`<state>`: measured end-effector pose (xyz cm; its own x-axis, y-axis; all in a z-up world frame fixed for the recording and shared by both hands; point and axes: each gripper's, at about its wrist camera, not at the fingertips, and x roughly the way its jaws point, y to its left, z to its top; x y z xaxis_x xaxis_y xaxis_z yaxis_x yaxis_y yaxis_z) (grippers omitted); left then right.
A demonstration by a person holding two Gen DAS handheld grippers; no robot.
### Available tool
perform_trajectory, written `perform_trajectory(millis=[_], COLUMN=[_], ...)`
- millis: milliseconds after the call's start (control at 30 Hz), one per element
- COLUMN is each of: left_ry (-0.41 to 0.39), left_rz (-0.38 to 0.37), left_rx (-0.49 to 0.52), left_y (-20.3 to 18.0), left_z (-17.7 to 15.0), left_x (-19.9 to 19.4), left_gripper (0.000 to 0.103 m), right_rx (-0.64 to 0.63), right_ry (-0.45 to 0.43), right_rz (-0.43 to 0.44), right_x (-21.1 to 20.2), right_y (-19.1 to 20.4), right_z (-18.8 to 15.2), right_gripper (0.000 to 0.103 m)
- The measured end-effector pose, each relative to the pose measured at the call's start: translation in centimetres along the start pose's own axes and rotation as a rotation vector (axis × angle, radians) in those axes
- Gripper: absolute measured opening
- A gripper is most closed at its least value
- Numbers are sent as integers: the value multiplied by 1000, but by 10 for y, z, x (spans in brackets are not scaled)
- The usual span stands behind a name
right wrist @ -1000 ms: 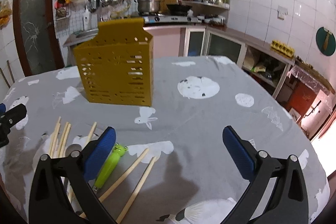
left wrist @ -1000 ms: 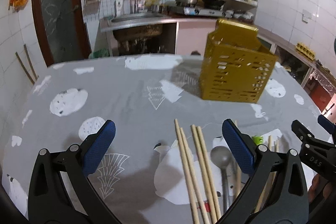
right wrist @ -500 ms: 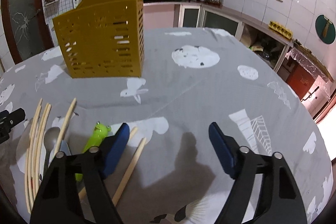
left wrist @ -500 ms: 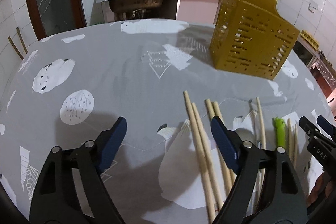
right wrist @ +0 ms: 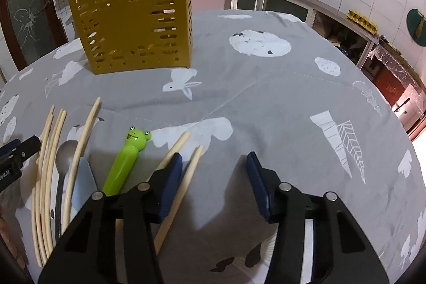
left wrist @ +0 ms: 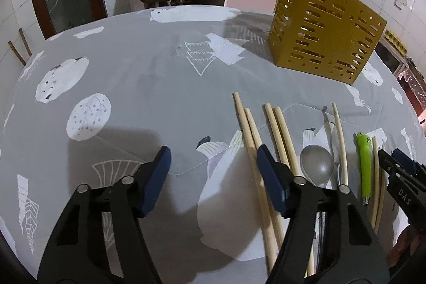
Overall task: Organize utensils
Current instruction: 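Move the left tool toward the chopsticks while the right tool approaches them too, then close the left tool on a chopstick while the right tool grasps another chopstick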
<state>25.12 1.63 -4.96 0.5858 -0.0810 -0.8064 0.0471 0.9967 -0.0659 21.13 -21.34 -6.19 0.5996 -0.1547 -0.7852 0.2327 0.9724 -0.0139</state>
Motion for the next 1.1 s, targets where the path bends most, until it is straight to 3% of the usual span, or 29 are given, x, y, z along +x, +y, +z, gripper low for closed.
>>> perform_trajectory(millis=[200, 567, 867, 967, 1100], left_ry=[17, 60, 98, 102, 79], left_rz=[-6, 27, 49, 40, 50], left_rx=[28, 28, 39, 14, 20], left_y=[-10, -17, -28, -26, -28], left_z=[4, 21, 46, 49, 45], left_x=[5, 20, 37, 38, 36], left_gripper=[48, 41, 13, 6, 6], right_rx=[16, 64, 97, 99, 97], right_ry=[16, 34, 48, 46, 42], right_rz=[2, 6, 2, 3, 17], right_x=[2, 6, 15, 19, 23], right_y=[1, 6, 11, 11, 8], right_z=[1, 6, 18, 23, 29], right_gripper=[47, 32, 8, 8, 8])
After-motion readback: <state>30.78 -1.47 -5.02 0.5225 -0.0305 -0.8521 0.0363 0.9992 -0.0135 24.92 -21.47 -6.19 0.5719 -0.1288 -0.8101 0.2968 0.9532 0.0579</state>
